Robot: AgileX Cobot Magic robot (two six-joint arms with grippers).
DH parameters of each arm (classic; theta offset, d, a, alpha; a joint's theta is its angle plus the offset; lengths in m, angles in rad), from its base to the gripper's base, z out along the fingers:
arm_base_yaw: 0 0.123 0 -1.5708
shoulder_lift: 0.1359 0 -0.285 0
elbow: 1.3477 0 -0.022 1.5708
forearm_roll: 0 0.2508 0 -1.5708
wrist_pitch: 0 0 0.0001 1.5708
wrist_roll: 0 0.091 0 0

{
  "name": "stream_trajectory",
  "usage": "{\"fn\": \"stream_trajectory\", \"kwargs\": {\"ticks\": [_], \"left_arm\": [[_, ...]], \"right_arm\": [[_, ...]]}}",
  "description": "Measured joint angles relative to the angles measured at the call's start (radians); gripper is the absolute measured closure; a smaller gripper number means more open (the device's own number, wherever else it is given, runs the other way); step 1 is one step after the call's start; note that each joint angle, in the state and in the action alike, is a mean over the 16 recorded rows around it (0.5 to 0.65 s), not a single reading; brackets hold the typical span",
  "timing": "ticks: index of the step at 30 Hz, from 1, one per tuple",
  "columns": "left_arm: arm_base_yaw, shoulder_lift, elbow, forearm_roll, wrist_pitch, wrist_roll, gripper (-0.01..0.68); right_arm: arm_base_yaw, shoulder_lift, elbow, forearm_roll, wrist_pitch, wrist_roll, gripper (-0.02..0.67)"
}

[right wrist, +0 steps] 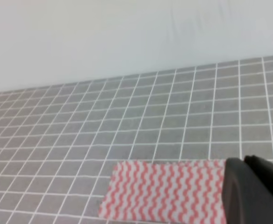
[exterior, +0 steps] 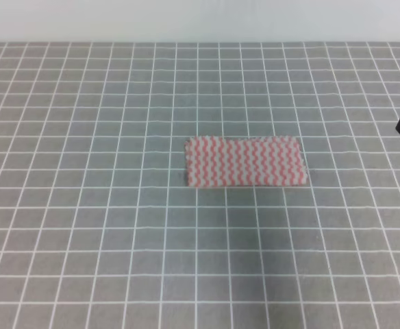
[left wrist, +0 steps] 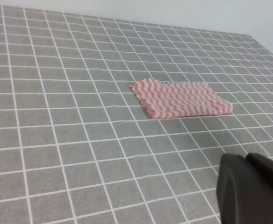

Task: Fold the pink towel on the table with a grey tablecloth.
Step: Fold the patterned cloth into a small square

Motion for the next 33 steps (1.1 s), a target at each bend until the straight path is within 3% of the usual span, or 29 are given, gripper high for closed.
{"fn": "stream_trajectory", "kwargs": {"ticks": [11,21,27,33], "left_arm": [[0.000,0.003,0.004,0.003,-0.088,0.000,0.673],[0.000,0.071,0.070,0.003,-0.481,0.001,0.673],[0.000,0.290,0.066,0.002,-0.692,0.005,0.673],[0.000,0.641,-0.069,0.035,-0.767,0.009,0.673]], "right_arm": [[0.000,0.022,0.000,-0.005,-0.037,-0.054,0.665],[0.000,0.022,0.000,-0.005,-0.067,-0.121,0.665],[0.000,0.022,0.000,-0.004,-0.076,-0.157,0.665],[0.000,0.039,-0.002,0.002,-0.082,-0.186,0.665]]}}
